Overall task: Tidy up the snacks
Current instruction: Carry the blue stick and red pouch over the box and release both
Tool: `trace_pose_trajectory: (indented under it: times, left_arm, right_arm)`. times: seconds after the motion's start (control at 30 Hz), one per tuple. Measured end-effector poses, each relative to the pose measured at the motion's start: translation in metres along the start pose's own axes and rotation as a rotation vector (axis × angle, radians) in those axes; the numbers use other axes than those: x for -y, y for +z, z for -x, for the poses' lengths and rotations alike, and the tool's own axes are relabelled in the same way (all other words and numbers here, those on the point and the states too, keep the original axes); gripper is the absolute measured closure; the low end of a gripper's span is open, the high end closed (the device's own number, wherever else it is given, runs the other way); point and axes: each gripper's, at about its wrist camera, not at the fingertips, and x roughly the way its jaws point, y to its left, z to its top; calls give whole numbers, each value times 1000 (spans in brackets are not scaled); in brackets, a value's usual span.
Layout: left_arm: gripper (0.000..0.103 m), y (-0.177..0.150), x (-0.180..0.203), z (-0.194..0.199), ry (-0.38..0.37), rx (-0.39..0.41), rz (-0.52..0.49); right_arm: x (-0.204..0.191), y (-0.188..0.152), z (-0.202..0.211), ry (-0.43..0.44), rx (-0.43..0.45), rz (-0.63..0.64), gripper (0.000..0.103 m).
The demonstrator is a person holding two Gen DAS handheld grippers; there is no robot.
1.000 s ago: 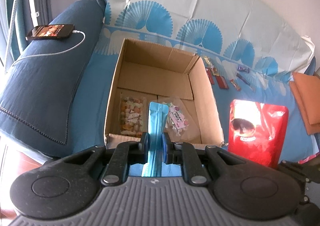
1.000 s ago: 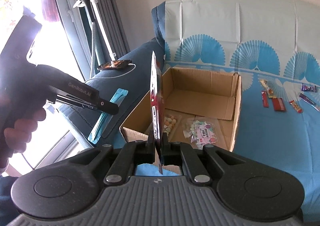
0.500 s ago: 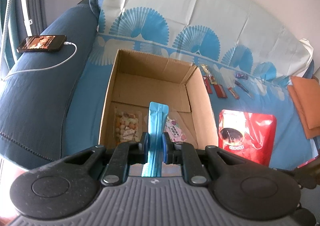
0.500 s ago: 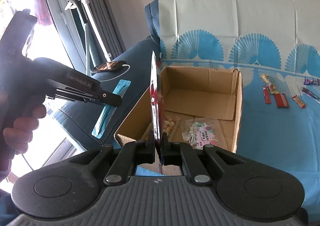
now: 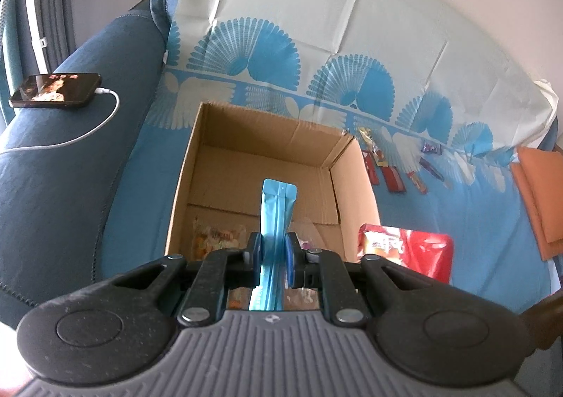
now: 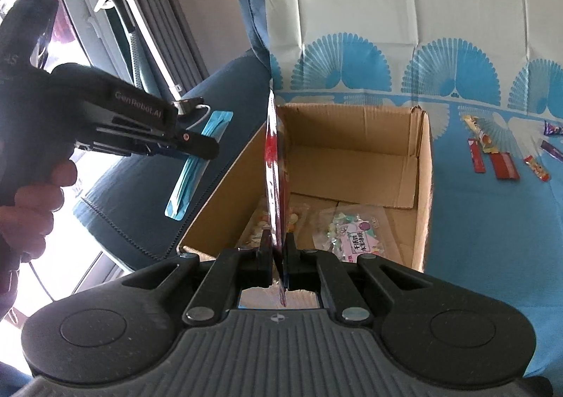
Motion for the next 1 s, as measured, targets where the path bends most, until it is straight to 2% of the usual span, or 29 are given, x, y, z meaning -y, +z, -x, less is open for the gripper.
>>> trace_pose_trajectory:
  times: [0.3, 0.63, 1.0]
  left_arm:
    - [88, 14, -2, -39, 15, -32, 29]
    - [88, 20, -1, -87, 28, -81, 42]
    - [88, 24, -2, -131, 59, -116, 35]
  right_arm:
    - [16, 12, -37, -9, -13, -22, 98]
    - [28, 15, -76, -16, -100, -71, 98]
    - [48, 20, -102, -38, -108, -85, 98]
